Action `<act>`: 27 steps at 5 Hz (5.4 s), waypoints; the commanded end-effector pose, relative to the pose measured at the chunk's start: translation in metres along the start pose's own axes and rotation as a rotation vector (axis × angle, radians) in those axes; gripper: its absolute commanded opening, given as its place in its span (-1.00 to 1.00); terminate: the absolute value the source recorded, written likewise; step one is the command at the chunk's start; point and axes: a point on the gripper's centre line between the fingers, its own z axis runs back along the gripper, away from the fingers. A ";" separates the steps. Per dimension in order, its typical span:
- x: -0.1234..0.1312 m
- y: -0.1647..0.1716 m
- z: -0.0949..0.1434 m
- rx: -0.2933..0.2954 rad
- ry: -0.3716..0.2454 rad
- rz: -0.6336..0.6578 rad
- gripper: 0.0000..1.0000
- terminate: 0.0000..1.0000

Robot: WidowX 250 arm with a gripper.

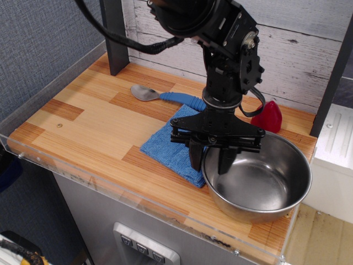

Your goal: Move the pot to the left of the cloth.

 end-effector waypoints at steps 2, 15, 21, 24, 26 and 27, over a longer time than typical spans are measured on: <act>0.002 -0.004 0.016 -0.037 -0.051 -0.026 -1.00 -1.00; 0.020 0.208 0.073 -0.028 -0.282 0.835 -1.00 -1.00; 0.028 0.244 0.020 -0.037 -0.237 0.966 -1.00 -1.00; 0.027 0.232 0.007 -0.052 -0.153 0.967 1.00 -1.00; 0.031 0.230 0.015 -0.048 -0.156 0.955 1.00 -1.00; 0.039 0.225 0.033 -0.044 -0.178 0.936 1.00 -1.00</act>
